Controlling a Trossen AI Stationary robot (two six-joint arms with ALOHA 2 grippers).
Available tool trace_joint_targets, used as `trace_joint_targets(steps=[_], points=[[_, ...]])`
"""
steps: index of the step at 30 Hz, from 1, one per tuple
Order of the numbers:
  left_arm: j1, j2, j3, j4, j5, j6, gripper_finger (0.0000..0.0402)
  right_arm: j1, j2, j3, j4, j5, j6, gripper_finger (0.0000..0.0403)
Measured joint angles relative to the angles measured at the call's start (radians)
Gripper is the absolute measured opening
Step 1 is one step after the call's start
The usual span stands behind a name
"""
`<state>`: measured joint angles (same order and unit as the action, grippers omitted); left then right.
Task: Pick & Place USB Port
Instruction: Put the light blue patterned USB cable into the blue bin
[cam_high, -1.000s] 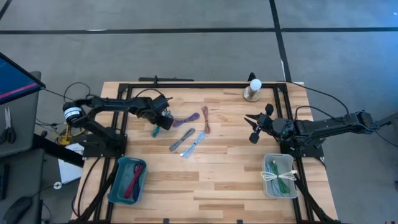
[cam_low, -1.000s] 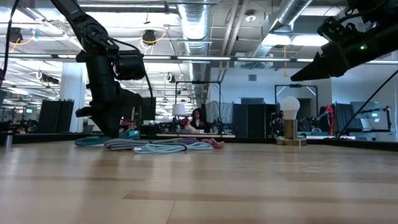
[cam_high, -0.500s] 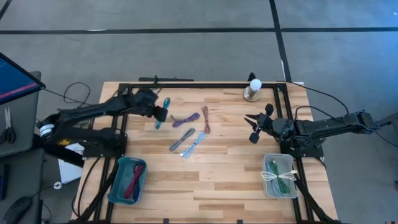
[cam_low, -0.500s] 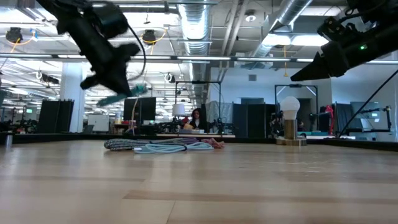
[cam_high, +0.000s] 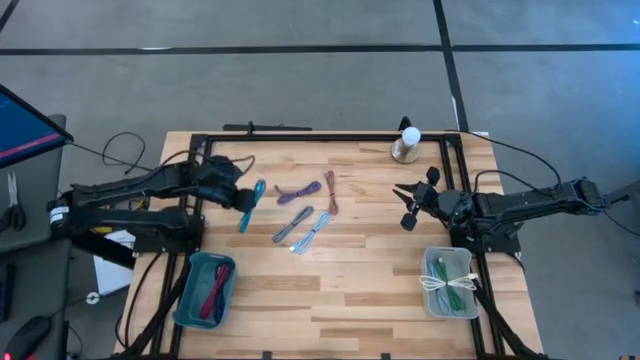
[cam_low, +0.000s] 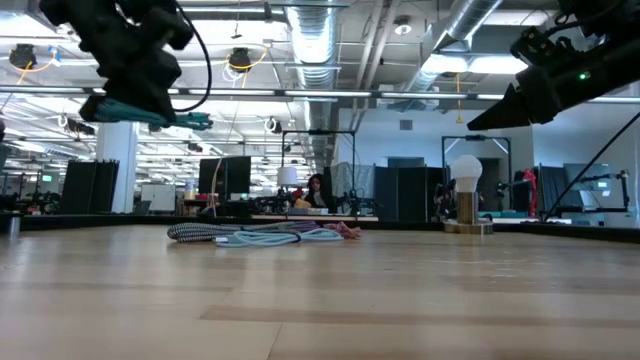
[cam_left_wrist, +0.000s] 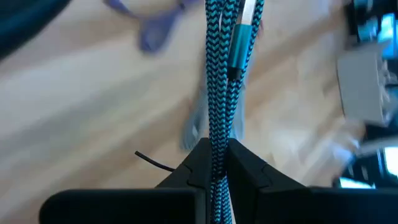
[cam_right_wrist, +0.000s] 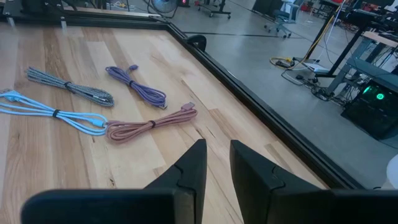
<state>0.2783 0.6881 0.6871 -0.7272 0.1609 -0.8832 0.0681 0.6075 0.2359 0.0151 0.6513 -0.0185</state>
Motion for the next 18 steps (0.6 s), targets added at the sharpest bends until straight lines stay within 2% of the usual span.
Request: trace_joint_targets(steps=[4,7,12,18], points=[[-0.128,0.017,0.044,0.0,-0.003,-0.087,0.0026,0.0,0.0,0.0,0.0,0.0,0.0,0.0063],[-0.229,0.026,0.098,-0.05,-0.051,-0.155,0.0026,0.0,0.0,0.0,0.0,0.0,0.0,0.0063],[-0.405,0.031,0.153,-0.284,-0.161,-0.383,0.0026,0.0,0.0,0.0,0.0,0.0,0.0,0.0063],[-0.635,0.087,0.152,-0.305,-0.24,-0.622,0.0026,0.0,0.0,0.0,0.0,0.0,0.001,0.0063]])
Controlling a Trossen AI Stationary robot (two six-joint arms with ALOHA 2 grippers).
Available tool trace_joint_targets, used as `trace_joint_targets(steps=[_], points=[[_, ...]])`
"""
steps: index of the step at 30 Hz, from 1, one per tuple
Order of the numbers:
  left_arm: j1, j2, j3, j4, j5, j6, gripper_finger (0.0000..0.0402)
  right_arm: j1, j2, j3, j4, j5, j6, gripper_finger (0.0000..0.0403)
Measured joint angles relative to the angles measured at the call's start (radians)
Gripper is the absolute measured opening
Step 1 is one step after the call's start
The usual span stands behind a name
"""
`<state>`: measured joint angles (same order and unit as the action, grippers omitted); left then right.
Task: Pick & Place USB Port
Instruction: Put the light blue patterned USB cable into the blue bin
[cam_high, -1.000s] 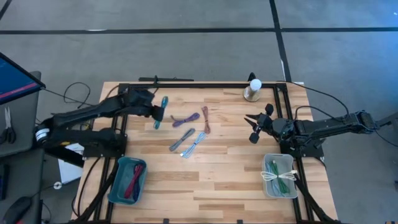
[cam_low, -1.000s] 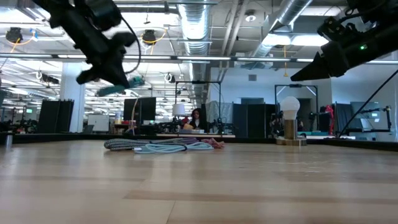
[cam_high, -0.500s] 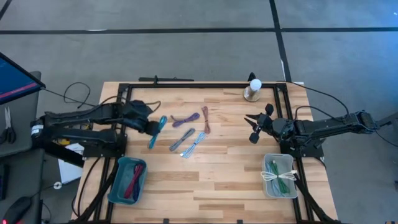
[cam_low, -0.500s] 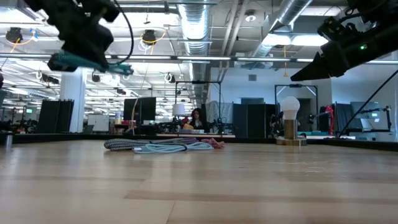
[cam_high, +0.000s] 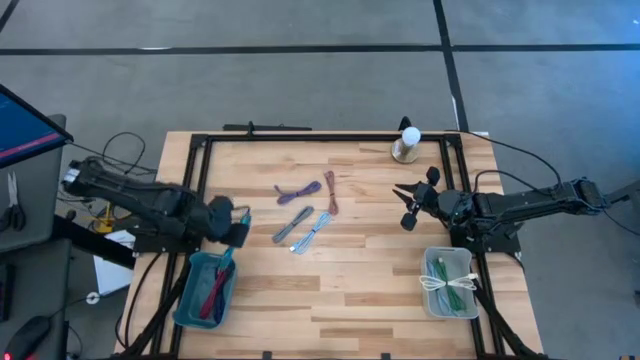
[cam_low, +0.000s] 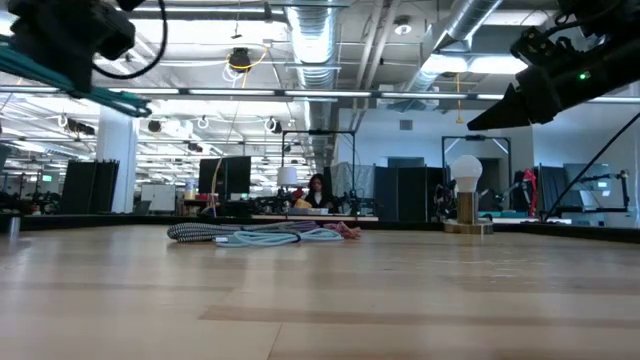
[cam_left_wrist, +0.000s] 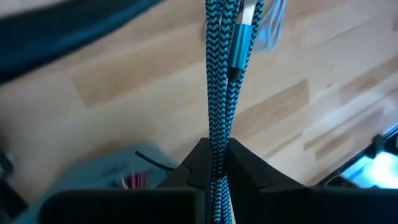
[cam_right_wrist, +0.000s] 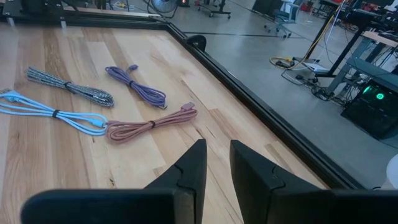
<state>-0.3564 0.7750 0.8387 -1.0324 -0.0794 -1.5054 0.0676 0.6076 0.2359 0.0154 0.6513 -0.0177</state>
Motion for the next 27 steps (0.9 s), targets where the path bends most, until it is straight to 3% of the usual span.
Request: trace_joint_targets(steps=[13,18,27], points=[[-0.465,0.197,0.0,0.06,0.014,-0.511,0.0026,-0.001,0.0,0.0,0.0,0.0,0.0,0.0063],[-0.575,0.23,0.0,0.147,0.013,-0.534,0.0026,-0.001,0.0,0.0,0.0,0.0,0.009,0.0063],[-0.648,0.31,0.0,0.101,0.013,-0.538,0.0026,0.0,0.0,0.0,0.0,0.0,0.011,0.0063]])
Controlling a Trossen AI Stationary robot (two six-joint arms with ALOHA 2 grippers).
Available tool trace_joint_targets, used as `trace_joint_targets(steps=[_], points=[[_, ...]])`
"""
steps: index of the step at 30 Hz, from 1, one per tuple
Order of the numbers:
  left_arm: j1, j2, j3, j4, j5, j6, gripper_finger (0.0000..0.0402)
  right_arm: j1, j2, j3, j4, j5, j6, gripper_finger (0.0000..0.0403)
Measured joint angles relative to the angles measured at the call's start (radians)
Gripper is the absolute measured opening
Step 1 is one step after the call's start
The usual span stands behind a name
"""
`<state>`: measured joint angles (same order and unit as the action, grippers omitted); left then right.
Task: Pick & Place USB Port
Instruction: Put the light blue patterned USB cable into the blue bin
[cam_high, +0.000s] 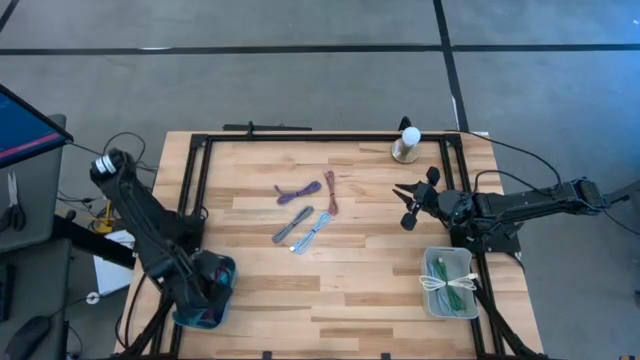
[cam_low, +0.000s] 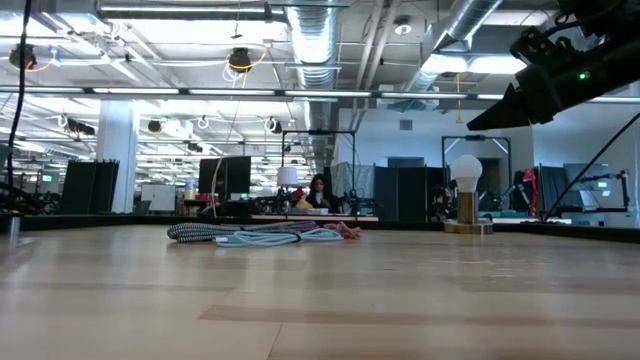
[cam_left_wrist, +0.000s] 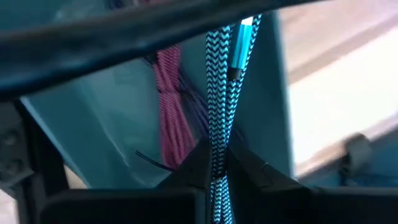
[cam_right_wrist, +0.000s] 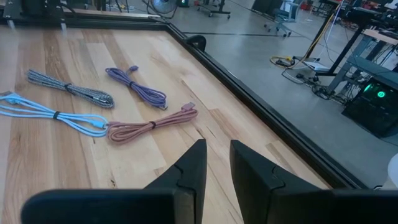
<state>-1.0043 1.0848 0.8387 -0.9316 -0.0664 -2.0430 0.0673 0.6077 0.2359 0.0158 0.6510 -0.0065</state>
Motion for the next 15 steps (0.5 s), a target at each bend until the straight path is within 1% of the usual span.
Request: trace_joint_targets(steps=[7,12,15], points=[[-0.001,0.054,0.0,-0.034,-0.001,0.001,0.0026,0.0,0.0,0.0,0.0,0.0,0.006,0.0063],[-0.001,0.062,0.0,-0.036,-0.001,0.002,0.0026,0.0,0.0,0.0,0.0,0.0,0.007,0.0063],[-0.001,0.062,0.0,-0.034,-0.001,0.003,0.0039,0.0,0.0,0.0,0.0,0.0,0.007,0.0063]])
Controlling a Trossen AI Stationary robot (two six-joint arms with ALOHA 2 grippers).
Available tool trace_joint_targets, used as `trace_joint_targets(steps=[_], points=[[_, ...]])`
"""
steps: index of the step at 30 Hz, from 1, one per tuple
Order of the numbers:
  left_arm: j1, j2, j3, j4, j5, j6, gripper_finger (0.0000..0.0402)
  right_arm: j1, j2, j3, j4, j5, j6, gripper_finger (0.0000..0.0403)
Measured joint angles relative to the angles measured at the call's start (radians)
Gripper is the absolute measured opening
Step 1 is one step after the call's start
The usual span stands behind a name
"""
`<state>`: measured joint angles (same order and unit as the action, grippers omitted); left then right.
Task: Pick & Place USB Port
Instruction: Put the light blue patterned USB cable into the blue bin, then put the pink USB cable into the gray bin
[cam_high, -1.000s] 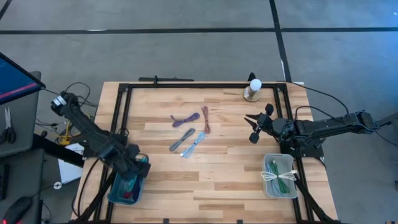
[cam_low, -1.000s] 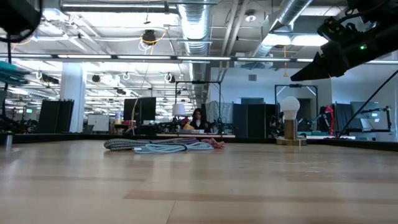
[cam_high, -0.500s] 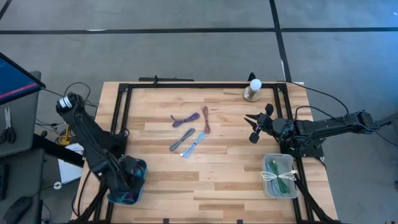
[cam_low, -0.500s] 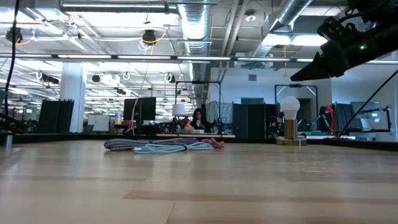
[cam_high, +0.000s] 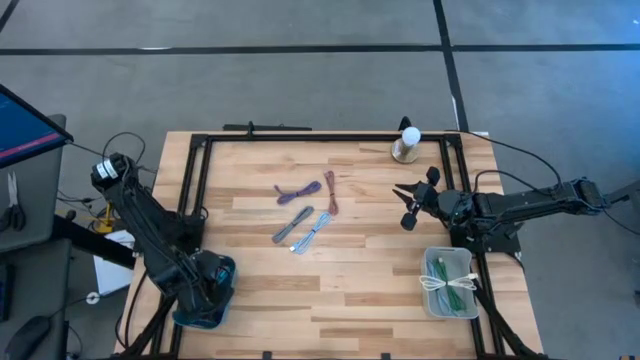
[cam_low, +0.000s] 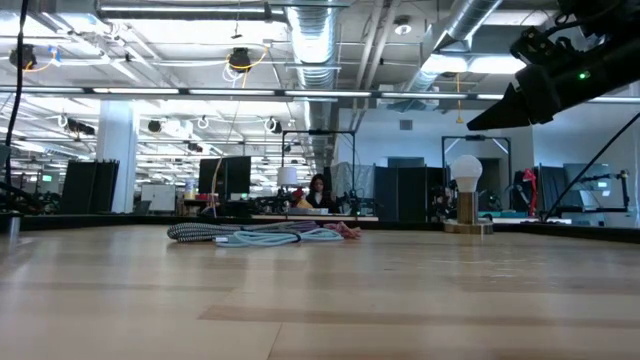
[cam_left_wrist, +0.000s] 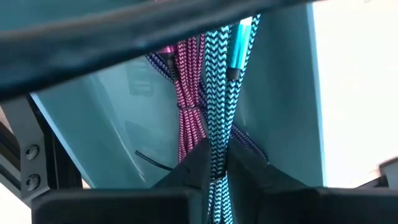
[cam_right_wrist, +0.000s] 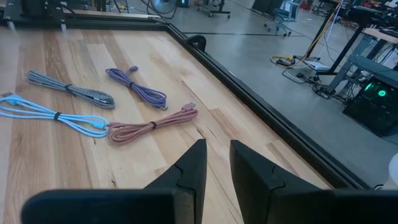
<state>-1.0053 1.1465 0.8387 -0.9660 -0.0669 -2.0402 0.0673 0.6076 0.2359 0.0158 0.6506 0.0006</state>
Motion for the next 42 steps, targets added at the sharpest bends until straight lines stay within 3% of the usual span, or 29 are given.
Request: trace_joint_targets(steps=[11,19,26,35,42], points=[[0.0,0.0,0.0,-0.003,0.0,0.029,0.0101,0.0,0.0,0.0,0.0,0.0,0.0,0.0063],[0.042,-0.028,0.0,-0.001,-0.063,0.154,0.0092,0.0,0.0,0.0,0.0,0.0,0.0,0.0063],[0.124,-0.189,0.0,0.004,-0.086,0.187,0.0081,0.0,0.0,0.0,-0.001,0.0,0.0,0.0063],[0.239,-0.353,0.0,0.012,-0.431,0.652,0.0072,0.0,0.0,0.0,-0.009,0.001,-0.003,0.0063],[0.299,-0.388,0.0,0.032,-0.634,1.045,0.0072,0.0,0.0,0.0,-0.008,0.002,-0.003,0.0063]])
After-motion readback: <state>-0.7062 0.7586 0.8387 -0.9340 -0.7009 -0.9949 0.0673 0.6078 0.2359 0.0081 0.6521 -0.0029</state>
